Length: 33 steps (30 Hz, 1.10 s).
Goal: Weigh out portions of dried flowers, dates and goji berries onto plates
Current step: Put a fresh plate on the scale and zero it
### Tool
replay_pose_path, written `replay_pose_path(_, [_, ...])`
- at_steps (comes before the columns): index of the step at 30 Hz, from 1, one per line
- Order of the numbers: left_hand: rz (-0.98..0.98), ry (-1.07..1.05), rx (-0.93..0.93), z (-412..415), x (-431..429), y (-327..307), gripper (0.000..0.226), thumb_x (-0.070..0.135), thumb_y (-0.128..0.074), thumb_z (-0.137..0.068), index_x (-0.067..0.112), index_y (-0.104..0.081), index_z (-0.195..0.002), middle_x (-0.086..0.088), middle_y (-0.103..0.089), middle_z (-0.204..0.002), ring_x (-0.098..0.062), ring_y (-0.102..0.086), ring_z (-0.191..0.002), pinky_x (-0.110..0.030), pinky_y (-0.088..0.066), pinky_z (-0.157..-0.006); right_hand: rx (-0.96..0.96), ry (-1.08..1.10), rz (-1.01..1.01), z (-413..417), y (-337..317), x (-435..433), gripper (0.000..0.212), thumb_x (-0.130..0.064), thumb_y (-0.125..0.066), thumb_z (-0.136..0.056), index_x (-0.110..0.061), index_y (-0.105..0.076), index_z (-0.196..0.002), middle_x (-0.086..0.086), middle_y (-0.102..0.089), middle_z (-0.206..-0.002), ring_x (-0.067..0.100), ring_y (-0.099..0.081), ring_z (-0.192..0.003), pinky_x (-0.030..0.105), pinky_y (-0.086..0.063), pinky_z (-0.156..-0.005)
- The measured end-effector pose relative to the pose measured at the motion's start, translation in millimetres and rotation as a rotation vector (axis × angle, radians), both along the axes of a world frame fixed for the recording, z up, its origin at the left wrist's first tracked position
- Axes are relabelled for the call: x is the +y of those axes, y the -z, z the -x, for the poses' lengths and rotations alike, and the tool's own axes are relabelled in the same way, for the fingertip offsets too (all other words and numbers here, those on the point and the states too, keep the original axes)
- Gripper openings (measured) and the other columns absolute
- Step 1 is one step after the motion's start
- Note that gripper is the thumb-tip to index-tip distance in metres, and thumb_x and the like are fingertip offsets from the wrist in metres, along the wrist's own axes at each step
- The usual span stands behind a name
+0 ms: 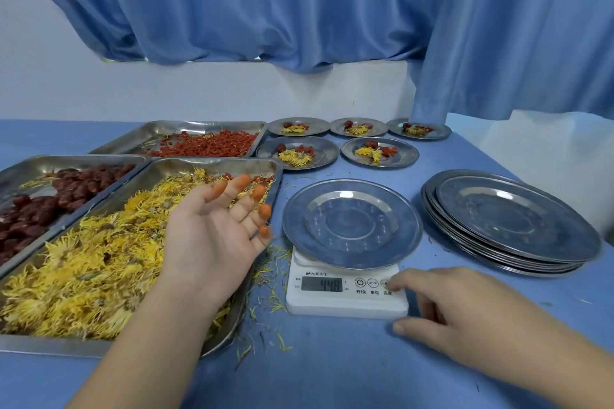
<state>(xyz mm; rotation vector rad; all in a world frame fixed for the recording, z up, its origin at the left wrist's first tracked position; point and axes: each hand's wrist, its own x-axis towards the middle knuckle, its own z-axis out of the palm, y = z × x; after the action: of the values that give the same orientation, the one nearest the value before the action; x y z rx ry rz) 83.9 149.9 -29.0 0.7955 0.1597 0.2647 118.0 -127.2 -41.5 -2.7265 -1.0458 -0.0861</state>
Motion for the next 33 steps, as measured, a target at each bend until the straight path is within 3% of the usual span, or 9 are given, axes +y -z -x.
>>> replay_pose_path(2, [-0.016, 0.01, 0.006, -0.1, -0.3, 0.6, 0.027, 0.032, -0.058, -0.072, 0.017, -0.068, -0.091, -0.004, -0.065, -0.087, -0.02, -0.06, -0.069, -0.033, -0.041, -0.069, 0.016, 0.012, 0.011, 0.2, 4.0, 0.9, 0.056, -0.073, -0.047, -0.075, -0.048, -0.035, -0.123, -0.019, -0.052, -0.08, 0.002, -0.052, -0.077, 0.028, -0.049, -0.072])
replay_pose_path(6, [-0.053, 0.042, 0.011, 0.9, -2.4, 1.5, 0.024, 0.032, -0.058, -0.072, 0.017, -0.07, -0.086, -0.004, -0.065, -0.085, -0.02, -0.061, -0.069, -0.033, -0.04, -0.068, 0.039, 0.028, 0.024, 0.3, 3.9, 1.3, 0.049, -0.073, -0.044, -0.076, -0.051, -0.034, -0.118, -0.017, -0.05, -0.077, 0.001, -0.05, -0.075, 0.017, -0.036, -0.058])
replay_pose_path(13, [-0.085, 0.055, 0.003, 0.0, -3.4, 0.8, 0.024, 0.032, -0.057, -0.074, 0.017, -0.071, -0.085, -0.004, -0.064, -0.083, -0.02, -0.06, -0.067, -0.032, -0.04, -0.067, 0.089, 0.099, 0.004, 2.6, 8.6, 7.7, 0.041, -0.07, -0.045, -0.079, -0.048, -0.038, -0.113, -0.016, -0.055, -0.076, 0.001, -0.05, -0.068, 0.017, -0.038, -0.054])
replay_pose_path(16, [-0.099, 0.056, 0.007, 0.6, -4.7, -0.1, 0.024, 0.032, -0.056, -0.075, 0.017, -0.069, -0.087, -0.004, -0.064, -0.082, -0.019, -0.06, -0.067, -0.032, -0.039, -0.067, 0.117, 0.094, 0.013, 2.3, 8.2, 8.7, 0.046, -0.074, -0.042, -0.075, -0.048, -0.04, -0.112, -0.04, -0.049, -0.086, 0.002, -0.05, -0.062, 0.016, -0.035, -0.05])
replay_pose_path(18, [-0.109, 0.057, 0.013, 1.0, -6.2, -0.9, 0.023, 0.032, -0.053, -0.08, 0.017, -0.068, -0.088, -0.004, -0.064, -0.081, -0.019, -0.06, -0.066, -0.032, -0.038, -0.067, 0.084, 0.071, 0.03, 3.2, 6.7, 8.3, 0.05, -0.076, -0.038, -0.072, -0.049, -0.039, -0.114, -0.046, -0.044, -0.089, 0.002, -0.05, -0.061, 0.017, -0.033, -0.049])
replay_pose_path(22, [-0.155, 0.073, 0.007, 2.3, -9.6, -1.7, 0.023, 0.03, -0.048, -0.085, 0.016, -0.065, -0.092, -0.004, -0.063, -0.079, -0.019, -0.058, -0.066, -0.032, -0.037, -0.065, 0.005, 0.057, 0.015, 5.3, 8.3, 7.9, 0.05, -0.078, -0.033, -0.072, -0.049, -0.037, -0.113, -0.016, -0.054, -0.072, 0.001, -0.049, -0.063, 0.017, -0.033, -0.051])
replay_pose_path(28, [-0.325, 0.111, -0.037, 4.1, -18.2, -2.8, 0.031, 0.031, -0.052, -0.075, 0.013, -0.061, -0.098, -0.003, -0.063, -0.076, -0.017, -0.057, -0.063, -0.03, -0.036, -0.061, -0.012, 0.025, -0.088, -2.0, 4.1, 7.0, 0.031, -0.066, -0.039, -0.076, -0.044, -0.054, -0.091, -0.032, -0.054, -0.081, 0.002, -0.052, -0.071, 0.021, -0.036, -0.052])
replay_pose_path(33, [-0.484, 0.079, -0.053, 5.9, -29.8, -8.0, 0.028, 0.024, -0.053, -0.071, 0.011, -0.061, -0.095, -0.001, -0.062, -0.071, -0.015, -0.056, -0.059, -0.028, -0.036, -0.057, 0.013, -0.013, -0.161, -6.6, 9.5, 7.1, 0.025, -0.064, -0.046, -0.078, -0.044, -0.051, -0.092, -0.026, -0.055, -0.081, 0.006, -0.051, -0.07, 0.027, -0.044, -0.057])
